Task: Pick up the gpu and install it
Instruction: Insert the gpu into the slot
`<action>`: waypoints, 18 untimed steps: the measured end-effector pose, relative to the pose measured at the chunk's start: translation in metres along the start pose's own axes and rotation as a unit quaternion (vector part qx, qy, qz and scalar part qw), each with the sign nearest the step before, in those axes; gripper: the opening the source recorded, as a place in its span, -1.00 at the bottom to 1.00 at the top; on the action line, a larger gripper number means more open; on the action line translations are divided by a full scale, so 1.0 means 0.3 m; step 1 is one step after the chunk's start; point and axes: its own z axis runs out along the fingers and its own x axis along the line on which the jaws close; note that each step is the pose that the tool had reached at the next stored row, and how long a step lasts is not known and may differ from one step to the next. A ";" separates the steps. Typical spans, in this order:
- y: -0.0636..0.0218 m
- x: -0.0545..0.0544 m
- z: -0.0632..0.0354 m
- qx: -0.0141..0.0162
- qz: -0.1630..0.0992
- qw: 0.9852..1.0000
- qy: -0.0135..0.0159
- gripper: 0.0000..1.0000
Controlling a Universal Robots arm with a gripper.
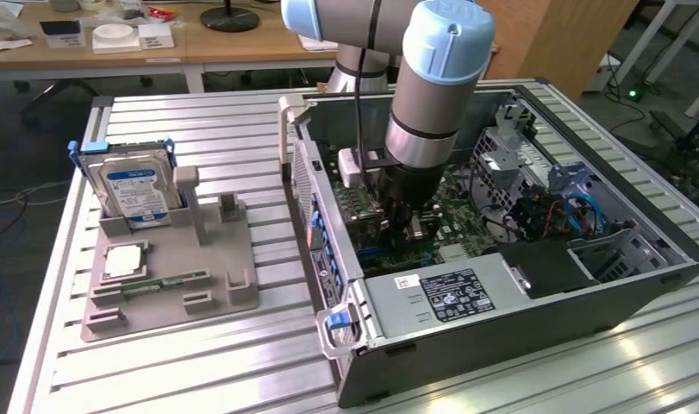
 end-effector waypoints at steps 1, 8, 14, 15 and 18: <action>0.000 0.000 0.000 0.000 0.000 1.000 0.000 -0.43; 0.001 -0.008 0.000 0.000 0.000 1.000 0.003 -0.43; 0.001 -0.009 0.000 0.000 0.000 1.000 0.003 -0.43; 0.001 -0.009 0.000 0.000 0.000 1.000 0.003 -0.43; 0.001 -0.009 0.002 0.000 0.000 1.000 0.003 -0.43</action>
